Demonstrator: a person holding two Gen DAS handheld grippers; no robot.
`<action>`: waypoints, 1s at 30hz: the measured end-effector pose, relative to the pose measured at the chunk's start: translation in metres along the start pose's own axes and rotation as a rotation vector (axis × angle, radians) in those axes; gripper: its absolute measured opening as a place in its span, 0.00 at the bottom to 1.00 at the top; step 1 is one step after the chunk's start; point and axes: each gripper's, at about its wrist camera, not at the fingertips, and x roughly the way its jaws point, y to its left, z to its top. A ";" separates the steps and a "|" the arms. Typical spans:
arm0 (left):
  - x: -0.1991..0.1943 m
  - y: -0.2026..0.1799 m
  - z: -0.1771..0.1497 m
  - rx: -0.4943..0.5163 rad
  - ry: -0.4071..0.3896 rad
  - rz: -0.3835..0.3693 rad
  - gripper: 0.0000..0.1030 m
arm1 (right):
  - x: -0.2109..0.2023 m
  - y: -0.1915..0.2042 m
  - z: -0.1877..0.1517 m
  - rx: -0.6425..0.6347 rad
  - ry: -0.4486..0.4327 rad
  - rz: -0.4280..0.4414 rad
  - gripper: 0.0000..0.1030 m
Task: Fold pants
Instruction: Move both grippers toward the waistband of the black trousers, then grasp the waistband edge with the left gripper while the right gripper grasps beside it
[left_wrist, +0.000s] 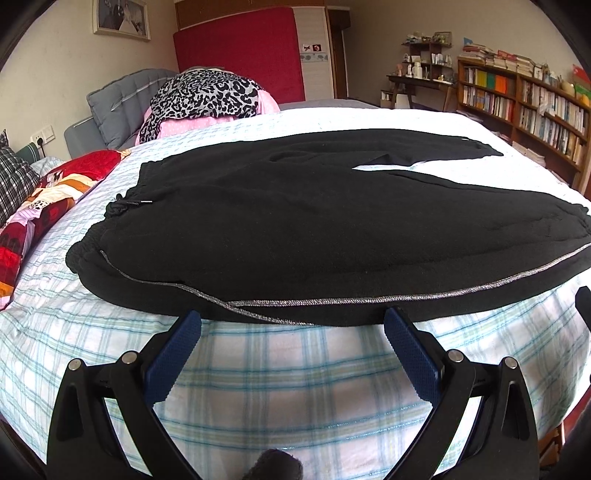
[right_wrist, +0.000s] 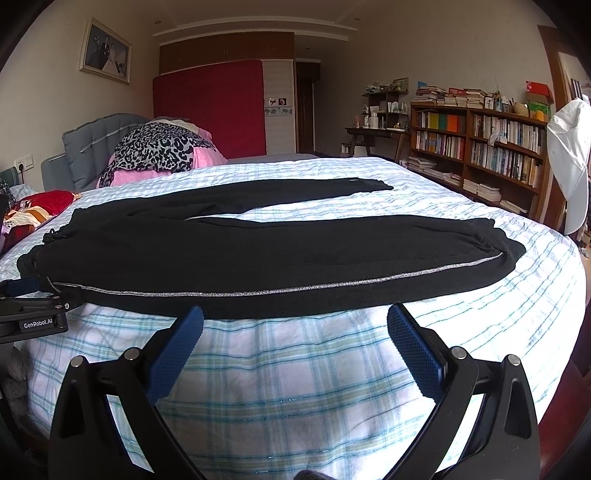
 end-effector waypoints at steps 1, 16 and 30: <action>0.001 0.001 0.002 -0.001 -0.002 0.004 0.95 | 0.001 0.000 0.002 0.000 -0.005 -0.001 0.98; 0.017 0.010 0.027 -0.008 -0.011 0.035 0.95 | 0.035 0.000 0.019 0.008 0.052 -0.003 0.98; 0.049 0.060 0.089 -0.052 0.000 0.037 0.95 | 0.067 -0.014 0.068 0.015 0.089 -0.050 0.98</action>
